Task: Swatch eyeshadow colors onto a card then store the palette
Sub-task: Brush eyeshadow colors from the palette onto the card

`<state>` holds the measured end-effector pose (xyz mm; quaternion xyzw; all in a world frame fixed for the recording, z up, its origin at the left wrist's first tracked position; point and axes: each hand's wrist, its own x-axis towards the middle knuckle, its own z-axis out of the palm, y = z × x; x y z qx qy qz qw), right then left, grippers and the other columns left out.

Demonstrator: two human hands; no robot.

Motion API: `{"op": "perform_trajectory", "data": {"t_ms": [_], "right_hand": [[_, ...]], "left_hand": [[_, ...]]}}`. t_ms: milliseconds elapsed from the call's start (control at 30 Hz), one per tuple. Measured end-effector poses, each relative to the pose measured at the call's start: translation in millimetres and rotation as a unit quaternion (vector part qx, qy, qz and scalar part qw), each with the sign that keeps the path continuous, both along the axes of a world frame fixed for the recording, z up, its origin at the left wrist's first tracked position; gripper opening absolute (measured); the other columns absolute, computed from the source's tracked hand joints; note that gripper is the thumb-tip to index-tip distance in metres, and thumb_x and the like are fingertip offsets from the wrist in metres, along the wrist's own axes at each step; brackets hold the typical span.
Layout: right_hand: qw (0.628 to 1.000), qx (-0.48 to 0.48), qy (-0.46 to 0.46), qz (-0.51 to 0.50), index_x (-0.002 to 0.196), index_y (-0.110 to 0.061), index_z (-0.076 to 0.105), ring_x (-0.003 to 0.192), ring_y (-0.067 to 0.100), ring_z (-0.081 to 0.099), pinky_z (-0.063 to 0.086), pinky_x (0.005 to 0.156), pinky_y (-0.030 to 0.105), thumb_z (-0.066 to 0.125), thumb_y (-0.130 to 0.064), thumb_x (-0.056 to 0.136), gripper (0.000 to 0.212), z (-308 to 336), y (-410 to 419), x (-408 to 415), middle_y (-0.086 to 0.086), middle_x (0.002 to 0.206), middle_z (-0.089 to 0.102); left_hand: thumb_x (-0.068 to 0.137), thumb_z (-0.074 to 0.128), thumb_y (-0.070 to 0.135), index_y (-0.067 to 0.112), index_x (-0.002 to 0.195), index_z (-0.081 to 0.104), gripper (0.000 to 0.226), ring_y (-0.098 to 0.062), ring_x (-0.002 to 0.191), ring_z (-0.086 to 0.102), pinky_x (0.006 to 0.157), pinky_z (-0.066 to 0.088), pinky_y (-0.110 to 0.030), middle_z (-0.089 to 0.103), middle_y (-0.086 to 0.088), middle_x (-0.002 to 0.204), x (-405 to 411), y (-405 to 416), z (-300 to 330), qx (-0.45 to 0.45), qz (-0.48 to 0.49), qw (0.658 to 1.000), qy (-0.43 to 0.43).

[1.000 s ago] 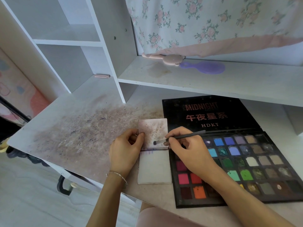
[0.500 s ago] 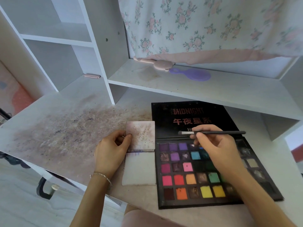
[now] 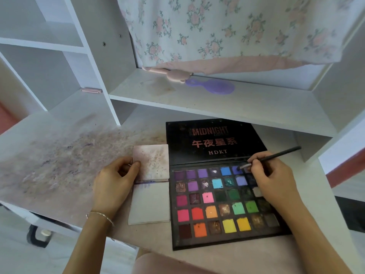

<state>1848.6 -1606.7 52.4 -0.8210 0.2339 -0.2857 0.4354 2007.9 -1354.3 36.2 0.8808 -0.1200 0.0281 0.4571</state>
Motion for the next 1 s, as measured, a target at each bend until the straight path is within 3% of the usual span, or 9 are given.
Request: {"op": "perform_trajectory", "data": {"t_ms": [333,500,833,1000], "right_hand": [[0.998,-0.047,0.024,0.020,0.071,-0.024,0.052,0.064,-0.011,0.055,0.038,0.050,0.002,0.051,0.000,0.085,0.028,1.9,0.9,-1.1,-0.010,0.064,0.058],[0.998,-0.038,0.036,0.034,0.073,-0.027,0.052,0.069,-0.008,0.057,0.040,0.051,0.004,0.051,-0.003,0.087,0.028,0.5,1.4,-0.6,-0.008,0.068,0.060],[0.999,0.025,-0.008,0.040,0.079,-0.031,0.051,0.078,-0.007,0.058,0.048,0.055,0.008,0.049,-0.006,0.089,0.027,3.0,15.8,4.3,-0.008,0.077,0.061],[0.994,0.033,-0.007,0.108,0.080,-0.031,0.054,0.073,0.011,0.059,0.050,0.059,0.023,0.051,-0.009,0.088,0.024,8.6,45.0,18.2,0.002,0.072,0.061]], "left_hand": [[0.082,0.065,0.024,0.037,0.066,0.058,0.022,-0.013,0.065,0.058,0.056,0.040,-0.024,0.063,0.009,0.065,0.5,0.9,-0.3,-0.003,-0.003,1.000,-0.001],[0.082,0.065,0.025,0.038,0.066,0.057,0.023,-0.007,0.064,0.057,0.054,0.038,-0.022,0.062,0.011,0.064,0.0,0.2,0.6,-0.001,-0.001,1.000,-0.008],[0.082,0.065,0.024,0.031,0.070,0.061,0.014,-0.015,0.064,0.057,0.058,0.039,-0.025,0.063,0.005,0.065,2.1,0.5,-2.1,-0.007,-0.003,1.000,0.002],[0.082,0.065,0.024,0.027,0.072,0.063,0.011,-0.014,0.063,0.057,0.058,0.039,-0.025,0.063,0.005,0.065,2.0,0.8,-1.8,-0.016,-0.001,1.000,0.013]]}}
